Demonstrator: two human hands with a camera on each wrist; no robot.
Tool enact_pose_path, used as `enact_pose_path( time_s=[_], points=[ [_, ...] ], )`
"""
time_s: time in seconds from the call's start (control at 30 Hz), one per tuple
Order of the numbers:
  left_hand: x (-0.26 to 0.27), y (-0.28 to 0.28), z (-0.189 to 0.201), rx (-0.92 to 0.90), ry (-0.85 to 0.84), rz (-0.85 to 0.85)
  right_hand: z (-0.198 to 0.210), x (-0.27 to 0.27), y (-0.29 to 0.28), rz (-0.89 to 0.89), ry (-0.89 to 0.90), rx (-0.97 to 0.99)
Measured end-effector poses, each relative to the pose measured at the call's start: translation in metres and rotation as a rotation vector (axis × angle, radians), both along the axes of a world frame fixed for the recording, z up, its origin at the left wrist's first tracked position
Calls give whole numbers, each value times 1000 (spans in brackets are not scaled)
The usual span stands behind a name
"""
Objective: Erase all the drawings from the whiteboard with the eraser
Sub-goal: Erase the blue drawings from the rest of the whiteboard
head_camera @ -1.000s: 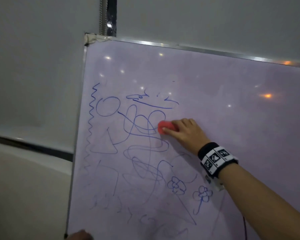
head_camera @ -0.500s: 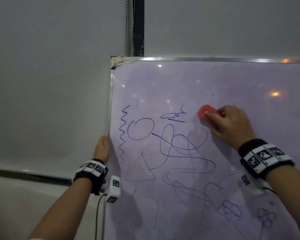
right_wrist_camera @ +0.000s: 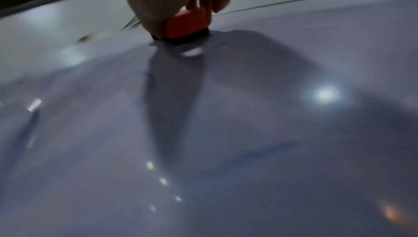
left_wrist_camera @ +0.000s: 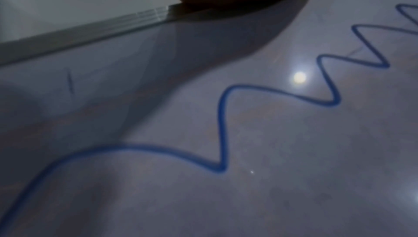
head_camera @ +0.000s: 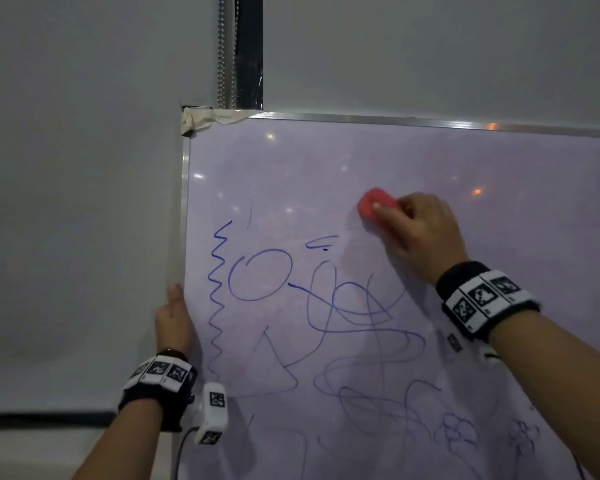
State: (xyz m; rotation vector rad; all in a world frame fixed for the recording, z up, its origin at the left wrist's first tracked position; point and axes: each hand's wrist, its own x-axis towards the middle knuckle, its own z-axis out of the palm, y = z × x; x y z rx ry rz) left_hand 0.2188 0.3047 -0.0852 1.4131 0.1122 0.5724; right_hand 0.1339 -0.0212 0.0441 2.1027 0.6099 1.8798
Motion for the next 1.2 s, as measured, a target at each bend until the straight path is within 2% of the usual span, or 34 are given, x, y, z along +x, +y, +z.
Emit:
enact_pose_path(
  time_s=[0.07, 0.1, 0.13, 0.2, 0.23, 0.3, 0.33, 0.37, 0.47, 0.5, 0.57, 0.63, 0.73, 0.8, 0.87, 0.9, 0.93, 0.97, 1.03, 1.1, 1.13, 1.2],
  points=[
    [3, 1, -1, -9, -4, 1, 3, 1, 12, 17, -46, 301],
    [4, 2, -1, -14, -6, 2, -7, 6, 26, 26, -47, 317],
    [2, 3, -1, -26, -6, 2, -21, 13, 41, 48, -34, 231],
    [-1, 3, 0, -50, 2, -7, -47, 24, 64, 97, 26, -148],
    [-2, 2, 1, -60, 2, -15, -51, 25, 68, 88, 80, -318],
    [-1, 2, 2, -59, -7, -30, -36, 25, 65, 60, 126, -501],
    [-1, 2, 2, -49, -6, -31, -25, 26, 64, 49, 110, -500],
    [-1, 3, 2, -38, 1, -31, -13, 26, 65, 45, 88, -418],
    [-1, 3, 1, -13, -7, -41, 9, 29, 90, 102, 59, 50],
    [-1, 4, 1, -3, -20, -47, 6, 34, 106, 120, 55, 114],
    [-1, 5, 1, 14, -49, -58, -15, 48, 140, 165, 59, 14],
    [0, 9, -2, 56, -70, -79, -41, 58, 163, 188, 78, -274],
    [1, 16, -5, 104, -90, -129, -34, 60, 162, 176, 126, -527],
    [2, 19, -8, 124, -94, -151, -7, 62, 155, 166, 80, -446],
    [2, 19, -10, 115, -103, -180, 16, 62, 156, 211, 62, -137],
    [2, 19, -11, 109, -104, -193, 17, 62, 162, 215, 61, -22],
    [1, 19, -12, 114, -103, -203, 9, 62, 171, 200, 58, 11],
    [2, 21, -12, 126, -96, -214, -4, 63, 179, 198, 62, -38],
    [4, 25, -13, 145, -89, -242, -28, 61, 186, 184, 134, -260],
    [6, 28, -15, 168, -75, -263, -22, 57, 180, 120, 178, -380],
    [6, 28, -15, 182, -70, -268, -13, 57, 177, 113, 179, -352],
    [7, 29, -15, 200, -56, -280, 5, 54, 178, 149, 177, -150]
  ],
)
